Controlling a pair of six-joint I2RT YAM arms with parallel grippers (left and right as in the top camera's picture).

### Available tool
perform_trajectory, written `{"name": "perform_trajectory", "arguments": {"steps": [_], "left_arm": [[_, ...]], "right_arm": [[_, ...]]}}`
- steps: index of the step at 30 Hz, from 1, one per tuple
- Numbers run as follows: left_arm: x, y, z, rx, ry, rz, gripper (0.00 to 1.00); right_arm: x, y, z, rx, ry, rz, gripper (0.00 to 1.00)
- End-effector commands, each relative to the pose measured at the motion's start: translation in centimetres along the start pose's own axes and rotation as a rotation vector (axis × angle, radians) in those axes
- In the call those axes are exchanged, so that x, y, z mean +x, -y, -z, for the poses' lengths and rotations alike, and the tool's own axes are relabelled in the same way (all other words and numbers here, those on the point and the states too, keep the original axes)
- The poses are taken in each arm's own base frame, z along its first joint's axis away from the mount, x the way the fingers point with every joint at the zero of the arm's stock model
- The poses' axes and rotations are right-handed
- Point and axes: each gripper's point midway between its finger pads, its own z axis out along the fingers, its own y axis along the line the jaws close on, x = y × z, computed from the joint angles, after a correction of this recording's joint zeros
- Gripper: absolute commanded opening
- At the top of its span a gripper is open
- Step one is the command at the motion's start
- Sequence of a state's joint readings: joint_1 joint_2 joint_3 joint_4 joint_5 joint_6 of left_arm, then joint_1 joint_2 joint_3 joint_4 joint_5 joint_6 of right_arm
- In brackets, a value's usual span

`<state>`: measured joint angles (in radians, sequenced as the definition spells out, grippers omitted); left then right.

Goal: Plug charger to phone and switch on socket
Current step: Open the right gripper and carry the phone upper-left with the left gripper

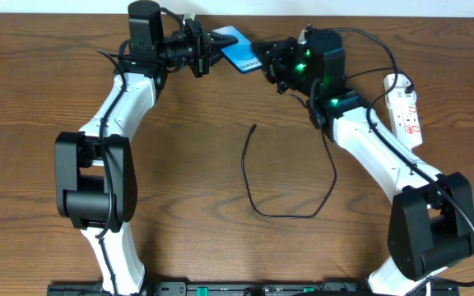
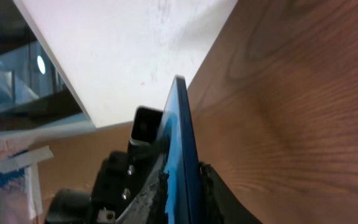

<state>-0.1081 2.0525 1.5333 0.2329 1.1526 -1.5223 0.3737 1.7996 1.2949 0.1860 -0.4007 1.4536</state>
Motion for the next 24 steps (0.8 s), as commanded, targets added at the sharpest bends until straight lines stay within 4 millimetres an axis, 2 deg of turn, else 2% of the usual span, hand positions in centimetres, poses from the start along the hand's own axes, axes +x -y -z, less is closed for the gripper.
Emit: {"name": "perform_trajectory", "arguments": {"steps": [1,5,14,17,20,21,24], "left_arm": [[0.2,1.3,0.23,0.016,0.013,-0.024,0.07],[0.2,1.3,0.23,0.016,0.013,-0.024,0.07],[0.22,1.3,0.21,0.016,0.012,-0.025,0.08],[0.31,1.28,0.1,0.015,0.01,-0.024,0.16],[0.68,1.22,-0.28,0.012,0.0,-0.004,0.17],[0.79,1.21,-0.41,0.011,-0.002,-0.004,0.22],[0.96,1.17,-0.59,0.01,-0.007,-0.005,0.22]], "right_arm": [[1.69,-2.28,0.51,-0.049,-0.046,0.013,0.16],[1.66,-2.29,0.52,-0.049,-0.045,0.013,0.01],[1.72,-2.62,0.51,-0.062,-0.046,0.011,0.01],[1.95,-2.92,0.46,-0.073,-0.05,0.003,0.01],[2.4,-3.04,0.35,-0.076,-0.057,0.007,0.01],[2.51,-3.05,0.31,-0.076,-0.058,0.007,0.01],[2.52,-3.04,0.28,-0.075,-0.055,0.008,0.01]]}}
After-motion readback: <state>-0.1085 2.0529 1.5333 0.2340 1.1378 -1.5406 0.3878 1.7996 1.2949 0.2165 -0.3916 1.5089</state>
